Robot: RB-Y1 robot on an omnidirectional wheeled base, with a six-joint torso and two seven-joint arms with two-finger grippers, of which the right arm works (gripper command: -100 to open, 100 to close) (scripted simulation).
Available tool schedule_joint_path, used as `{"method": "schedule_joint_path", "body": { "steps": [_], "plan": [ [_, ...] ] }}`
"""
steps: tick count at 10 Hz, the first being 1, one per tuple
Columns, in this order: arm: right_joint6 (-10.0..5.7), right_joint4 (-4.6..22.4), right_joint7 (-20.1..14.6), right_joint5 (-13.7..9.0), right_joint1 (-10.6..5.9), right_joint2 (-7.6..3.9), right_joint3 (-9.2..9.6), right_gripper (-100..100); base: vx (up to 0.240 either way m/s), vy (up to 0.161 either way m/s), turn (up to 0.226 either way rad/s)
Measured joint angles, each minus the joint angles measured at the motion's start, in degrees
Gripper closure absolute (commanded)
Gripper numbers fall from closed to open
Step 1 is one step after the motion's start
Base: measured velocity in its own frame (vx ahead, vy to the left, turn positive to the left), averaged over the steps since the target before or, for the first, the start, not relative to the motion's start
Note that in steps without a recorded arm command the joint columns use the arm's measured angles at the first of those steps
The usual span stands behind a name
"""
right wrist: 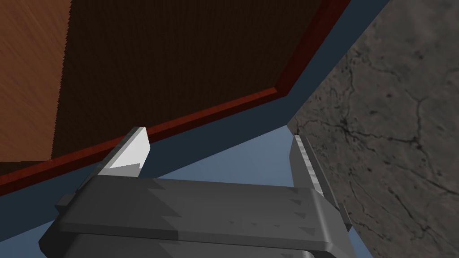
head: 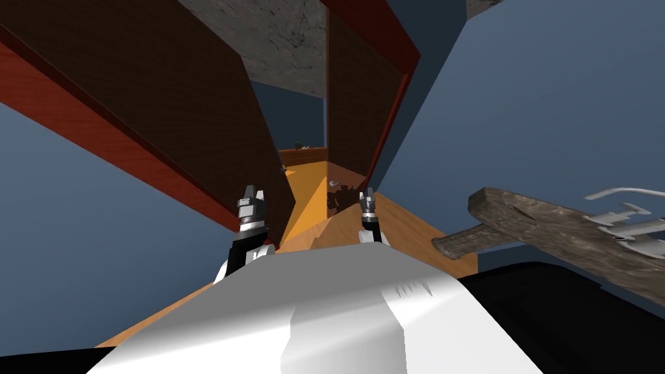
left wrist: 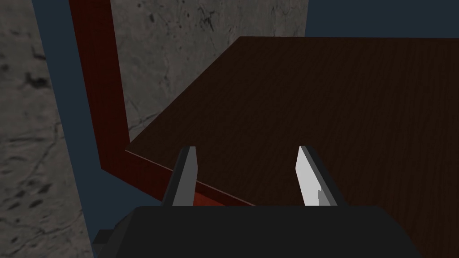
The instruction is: Push the door open
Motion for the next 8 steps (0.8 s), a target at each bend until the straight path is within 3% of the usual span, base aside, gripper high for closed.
{"method": "schedule_joint_path", "body": {
  "steps": [8],
  "plan": [
    [-2.36, 13.02, -1.16, 2.50, -5.77, -1.27, 1.00, -100, 0.054, -0.035, 0.025]
  ]
}}
